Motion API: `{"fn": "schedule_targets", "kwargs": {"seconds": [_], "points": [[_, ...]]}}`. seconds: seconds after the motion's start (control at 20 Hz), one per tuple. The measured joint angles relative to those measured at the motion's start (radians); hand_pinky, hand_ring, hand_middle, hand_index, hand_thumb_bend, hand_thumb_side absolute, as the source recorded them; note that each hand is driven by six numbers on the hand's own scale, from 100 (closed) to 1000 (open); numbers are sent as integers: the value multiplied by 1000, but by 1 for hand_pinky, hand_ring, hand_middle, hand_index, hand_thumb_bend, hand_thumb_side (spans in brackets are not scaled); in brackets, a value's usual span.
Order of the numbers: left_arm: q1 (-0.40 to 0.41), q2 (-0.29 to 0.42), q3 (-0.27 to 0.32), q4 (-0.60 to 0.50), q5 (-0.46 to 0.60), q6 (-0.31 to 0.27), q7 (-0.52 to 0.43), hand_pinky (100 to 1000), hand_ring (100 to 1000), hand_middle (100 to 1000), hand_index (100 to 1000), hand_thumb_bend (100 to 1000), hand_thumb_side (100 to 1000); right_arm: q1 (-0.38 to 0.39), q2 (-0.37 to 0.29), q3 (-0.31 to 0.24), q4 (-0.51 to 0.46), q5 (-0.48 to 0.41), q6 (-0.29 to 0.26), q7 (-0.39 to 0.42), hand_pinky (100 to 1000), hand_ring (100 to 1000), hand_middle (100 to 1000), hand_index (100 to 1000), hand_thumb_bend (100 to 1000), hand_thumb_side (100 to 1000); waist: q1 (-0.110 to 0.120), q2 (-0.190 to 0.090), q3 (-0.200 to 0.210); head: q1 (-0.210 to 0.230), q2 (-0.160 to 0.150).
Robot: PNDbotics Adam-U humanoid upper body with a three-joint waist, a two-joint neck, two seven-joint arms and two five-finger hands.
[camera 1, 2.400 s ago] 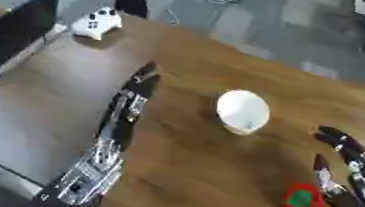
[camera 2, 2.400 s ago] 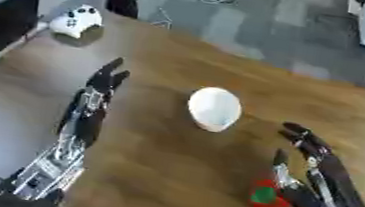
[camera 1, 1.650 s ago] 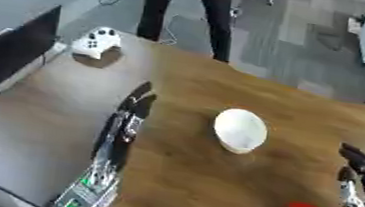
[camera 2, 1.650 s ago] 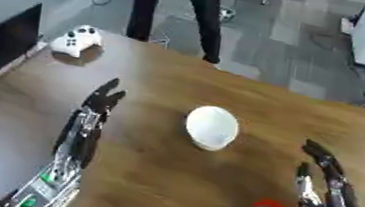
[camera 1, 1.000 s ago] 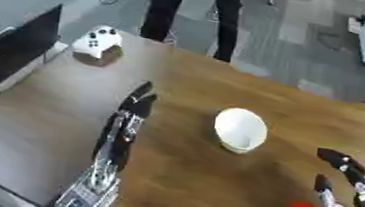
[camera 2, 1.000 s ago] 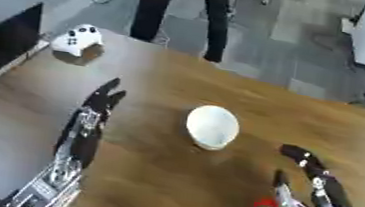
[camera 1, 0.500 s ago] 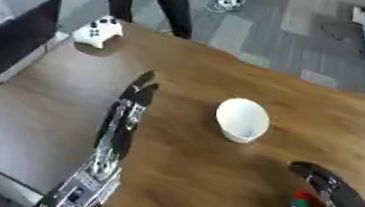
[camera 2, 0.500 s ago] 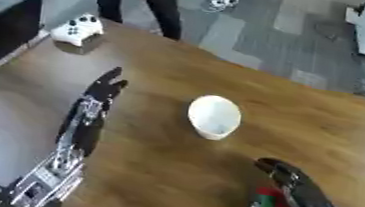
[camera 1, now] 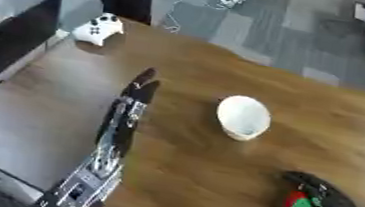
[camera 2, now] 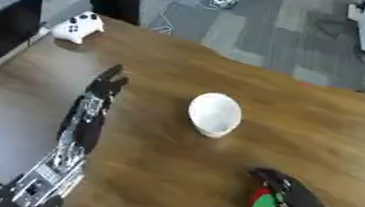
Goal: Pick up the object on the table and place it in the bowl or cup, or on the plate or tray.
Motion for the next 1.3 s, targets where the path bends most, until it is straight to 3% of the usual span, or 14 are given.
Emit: {"fn": "schedule_targets", "kwargs": {"seconds": [0.05,0.15,0.2,0.3,0.45,0.6,0.8,1.05,1.1,1.15,1.3], "points": [[0,0,0,0,0,0,-1,1000,916,948,922,591,875,-6,1,0,-3,3,-1,21,875,892,891,962,471,566,0,0,0,0,0],[0,0,0,0,0,1,-2,1000,916,948,921,591,874,-12,3,-1,-12,9,1,54,696,738,797,896,332,350,0,0,0,0,0],[0,0,0,0,0,1,-2,1000,916,948,920,591,875,-14,3,-1,-16,9,4,60,513,571,643,806,229,135,0,0,0,0,0],[0,0,0,0,0,1,-3,1000,916,948,919,591,875,-14,5,-1,-29,3,15,34,382,449,473,630,205,100,0,0,0,0,0],[0,0,-2,0,0,2,-4,1000,916,948,914,591,876,-13,6,-1,-39,-14,43,-72,279,344,302,471,184,100,1,0,0,0,0],[0,0,-5,0,0,2,-6,1000,916,948,909,591,876,-15,6,2,-45,-27,61,-160,235,312,225,350,184,100,1,0,0,0,-1],[0,0,-5,0,0,2,-9,1000,919,948,904,590,876,-26,0,11,-51,-31,63,-197,244,307,212,328,166,100,1,0,0,0,-2],[0,0,-6,0,0,2,-14,1000,919,947,895,588,875,-61,-7,19,-81,-41,61,-180,261,299,202,333,149,100,0,-1,1,0,-7],[0,0,-6,0,0,2,-14,1000,919,947,893,588,876,-79,-12,21,-88,-44,60,-169,264,301,206,338,100,100,0,-1,1,0,-9],[0,0,-6,0,0,2,-15,1000,919,947,892,588,875,-96,-15,24,-95,-48,58,-156,264,301,207,338,144,100,-1,-2,1,0,-10],[2,0,-6,0,0,3,-19,1000,920,947,891,587,876,-157,-23,30,-108,-67,60,-111,271,291,202,337,150,100,-3,-9,2,0,-17]]}}
